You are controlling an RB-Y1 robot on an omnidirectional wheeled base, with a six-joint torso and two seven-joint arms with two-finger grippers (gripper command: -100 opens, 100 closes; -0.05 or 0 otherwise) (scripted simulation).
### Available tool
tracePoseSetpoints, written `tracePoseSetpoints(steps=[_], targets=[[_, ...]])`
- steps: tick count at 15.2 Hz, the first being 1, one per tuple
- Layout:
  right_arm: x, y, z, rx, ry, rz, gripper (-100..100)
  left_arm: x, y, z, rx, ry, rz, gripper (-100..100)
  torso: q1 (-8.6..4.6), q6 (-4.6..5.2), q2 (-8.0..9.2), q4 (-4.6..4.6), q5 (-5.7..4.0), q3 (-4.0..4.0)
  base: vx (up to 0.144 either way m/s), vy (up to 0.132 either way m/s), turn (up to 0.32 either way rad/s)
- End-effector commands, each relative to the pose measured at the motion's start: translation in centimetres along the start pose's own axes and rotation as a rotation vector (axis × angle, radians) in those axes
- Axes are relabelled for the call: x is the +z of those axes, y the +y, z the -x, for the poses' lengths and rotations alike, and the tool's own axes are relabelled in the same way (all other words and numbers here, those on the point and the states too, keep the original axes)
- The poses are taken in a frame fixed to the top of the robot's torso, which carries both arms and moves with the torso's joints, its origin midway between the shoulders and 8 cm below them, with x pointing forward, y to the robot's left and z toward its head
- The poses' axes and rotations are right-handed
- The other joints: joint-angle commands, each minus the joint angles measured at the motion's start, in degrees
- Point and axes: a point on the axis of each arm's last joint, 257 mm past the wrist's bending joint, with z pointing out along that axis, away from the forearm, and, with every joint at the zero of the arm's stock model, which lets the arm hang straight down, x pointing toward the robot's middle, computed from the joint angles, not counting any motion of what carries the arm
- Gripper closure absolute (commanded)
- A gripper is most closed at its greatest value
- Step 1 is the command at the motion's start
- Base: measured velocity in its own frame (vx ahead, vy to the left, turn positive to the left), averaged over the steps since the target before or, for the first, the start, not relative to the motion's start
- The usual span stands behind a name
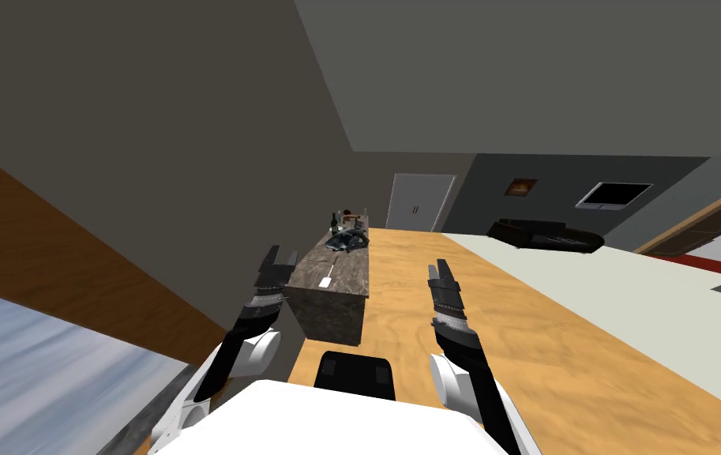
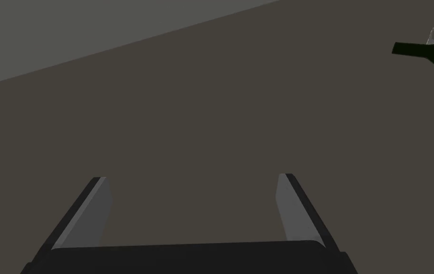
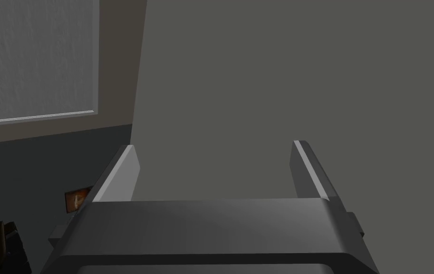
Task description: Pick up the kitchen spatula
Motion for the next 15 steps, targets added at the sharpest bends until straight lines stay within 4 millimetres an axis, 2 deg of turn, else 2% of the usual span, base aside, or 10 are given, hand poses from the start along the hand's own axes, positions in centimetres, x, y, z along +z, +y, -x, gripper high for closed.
tracePoseSetpoints(steps=[1,5,6,7,10,11,12,13,14,15], targets=[[0.0,0.0,0.0,0.000,0.000,0.000,0,0.3,1.2,0.4,0.006,0.017,0.029,-100,0.00,0.00,0.00,0.00,0.00,0.00,-0.043,0.022,-0.068],[0.0,0.0,0.0,0.000,0.000,0.000,0,0.9,4.0,2.2,0.020,0.035,0.103,-100,0.03,0.00,0.07,0.01,0.01,0.04,-0.055,0.024,-0.087],[0.0,0.0,0.0,0.000,0.000,0.000,0,1.3,5.4,3.4,0.026,0.036,0.143,-100,0.02,0.00,0.05,0.02,0.01,0.03,-0.056,0.018,-0.126],[0.0,0.0,0.0,0.000,0.000,0.000,0,1.3,5.4,3.4,0.026,0.036,0.144,-100,0.01,0.01,0.06,0.01,0.00,0.03,-0.052,0.015,-0.098],[0.0,0.0,0.0,0.000,0.000,0.000,0,2.2,8.0,6.5,0.034,0.020,0.216,-100,-0.04,0.00,0.05,0.01,-0.01,0.03,-0.053,0.011,-0.112],[0.0,0.0,0.0,0.000,0.000,0.000,0,2.1,8.3,6.5,0.034,0.017,0.226,-100,-0.03,0.01,0.04,0.01,0.00,0.02,-0.048,0.008,-0.102],[0.0,0.0,0.0,0.000,0.000,0.000,0,2.7,9.2,8.3,0.036,0.003,0.250,-100,-0.04,0.00,0.03,0.01,-0.01,0.02,-0.051,0.010,-0.124],[0.0,0.0,0.0,0.000,0.000,0.000,0,2.6,9.6,8.4,0.036,-0.002,0.268,-100,-0.03,0.01,0.03,0.01,-0.01,0.02,-0.048,0.012,-0.108],[0.0,0.0,0.0,0.000,0.000,0.000,0,3.1,10.4,10.2,0.035,-0.022,0.290,-100,-0.03,0.00,0.02,0.01,-0.01,0.02,-0.054,0.003,-0.130],[0.0,0.0,0.0,0.000,0.000,0.000,0,3.0,10.9,10.4,0.035,-0.027,0.309,-100,-0.05,0.01,0.03,0.01,-0.01,0.02,-0.052,-0.001,-0.103]])
